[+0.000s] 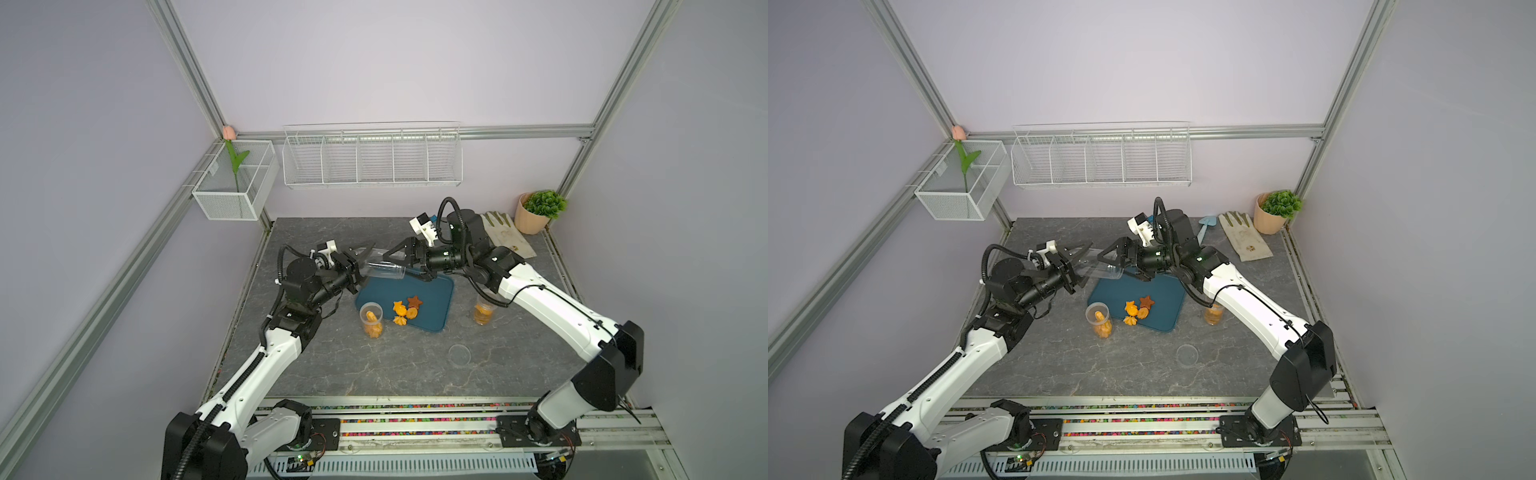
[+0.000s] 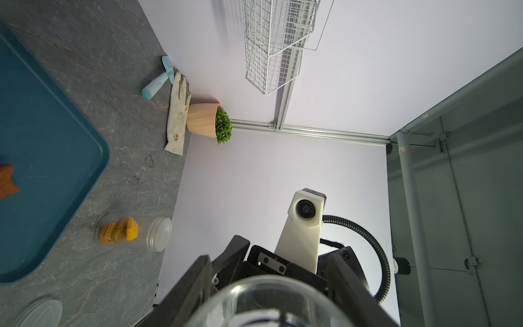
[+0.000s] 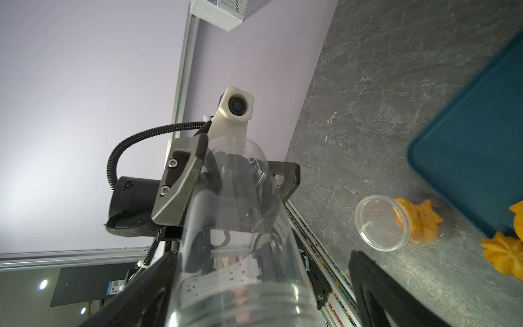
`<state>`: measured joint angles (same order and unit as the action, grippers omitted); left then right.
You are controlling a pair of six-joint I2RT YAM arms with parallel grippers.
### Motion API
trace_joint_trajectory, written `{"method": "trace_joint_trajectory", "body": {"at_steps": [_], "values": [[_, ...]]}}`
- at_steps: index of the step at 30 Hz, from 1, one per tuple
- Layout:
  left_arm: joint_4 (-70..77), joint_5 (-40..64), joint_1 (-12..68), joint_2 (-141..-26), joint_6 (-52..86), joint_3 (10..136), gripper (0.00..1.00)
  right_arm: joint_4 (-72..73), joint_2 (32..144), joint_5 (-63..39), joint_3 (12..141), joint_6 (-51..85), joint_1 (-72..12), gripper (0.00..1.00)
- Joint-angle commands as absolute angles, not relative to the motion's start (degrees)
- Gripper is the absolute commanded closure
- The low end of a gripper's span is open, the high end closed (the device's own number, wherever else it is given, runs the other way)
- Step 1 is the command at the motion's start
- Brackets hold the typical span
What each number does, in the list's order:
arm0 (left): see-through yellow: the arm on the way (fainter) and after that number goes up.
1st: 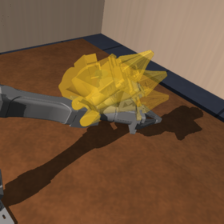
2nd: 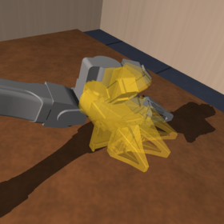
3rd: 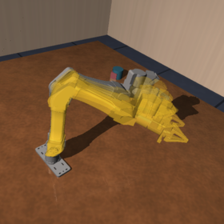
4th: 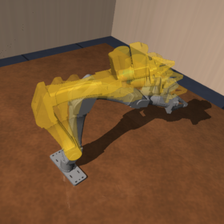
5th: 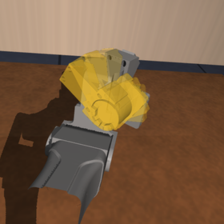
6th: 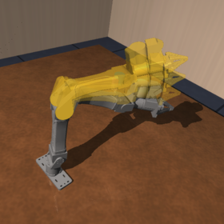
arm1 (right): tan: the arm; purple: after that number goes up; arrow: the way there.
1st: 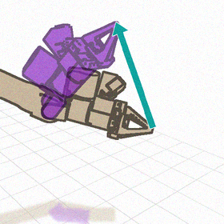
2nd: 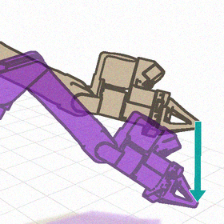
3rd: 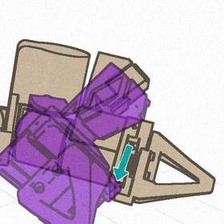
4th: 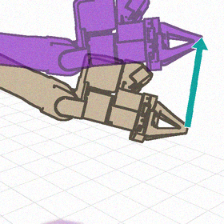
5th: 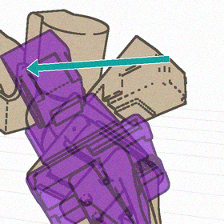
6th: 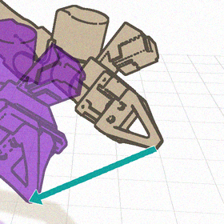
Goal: Pour the cookies out of the jar
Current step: Place the jar at the center of the board.
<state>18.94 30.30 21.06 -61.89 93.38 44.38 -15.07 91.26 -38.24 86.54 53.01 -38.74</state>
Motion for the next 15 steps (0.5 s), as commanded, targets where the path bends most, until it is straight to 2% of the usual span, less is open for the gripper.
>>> {"method": "trace_joint_trajectory", "body": {"at_steps": [1,5,10,15], "values": [[20.21,31.09,21.30,-60.89,94.13,44.04,0.39,-11.53,91.15,-39.55,84.85,55.29,-39.19,0.08],[20.10,31.28,21.29,-60.99,94.19,44.06,0.39,-11.66,91.08,-39.21,85.24,55.10,-39.17,0.09],[19.95,31.10,21.31,-60.79,94.20,43.69,0.39,-11.71,90.98,-39.37,85.23,55.10,-39.20,0.16],[20.04,31.03,21.31,-60.77,94.35,43.57,0.39,-11.55,90.37,-39.35,84.48,55.24,-39.20,0.18]]}}
